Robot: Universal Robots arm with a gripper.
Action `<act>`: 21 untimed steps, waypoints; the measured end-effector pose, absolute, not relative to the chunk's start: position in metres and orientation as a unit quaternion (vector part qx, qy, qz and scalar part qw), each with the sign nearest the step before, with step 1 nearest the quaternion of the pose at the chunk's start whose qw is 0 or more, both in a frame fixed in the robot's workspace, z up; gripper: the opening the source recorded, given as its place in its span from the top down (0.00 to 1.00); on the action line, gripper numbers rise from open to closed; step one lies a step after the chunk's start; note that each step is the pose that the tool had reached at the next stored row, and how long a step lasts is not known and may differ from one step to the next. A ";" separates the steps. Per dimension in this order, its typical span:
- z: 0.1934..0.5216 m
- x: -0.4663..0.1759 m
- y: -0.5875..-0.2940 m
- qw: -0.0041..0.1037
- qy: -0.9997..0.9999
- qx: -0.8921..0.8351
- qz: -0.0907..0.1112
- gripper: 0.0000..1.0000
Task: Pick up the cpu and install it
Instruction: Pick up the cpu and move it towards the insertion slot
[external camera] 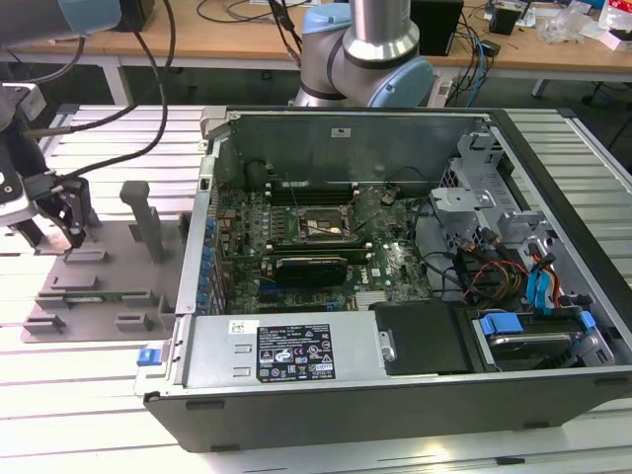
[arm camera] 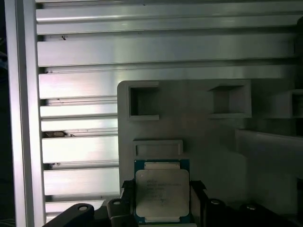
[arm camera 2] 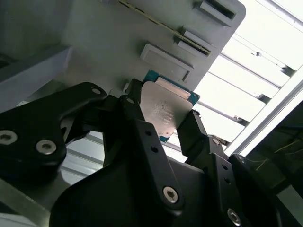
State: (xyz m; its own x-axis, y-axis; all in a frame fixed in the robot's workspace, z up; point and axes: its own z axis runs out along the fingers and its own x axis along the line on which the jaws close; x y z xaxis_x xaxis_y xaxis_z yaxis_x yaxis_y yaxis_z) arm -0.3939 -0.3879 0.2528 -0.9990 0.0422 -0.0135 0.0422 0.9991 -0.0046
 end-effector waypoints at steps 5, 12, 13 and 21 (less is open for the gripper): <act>0.268 -0.394 -0.388 0.007 1.000 0.021 -0.002 0.45; 0.280 -0.394 -0.387 0.007 1.000 0.021 -0.002 0.45; 0.282 -0.394 -0.387 0.007 1.000 0.021 -0.002 0.45; 0.298 -0.394 -0.387 0.007 1.000 0.021 -0.002 0.45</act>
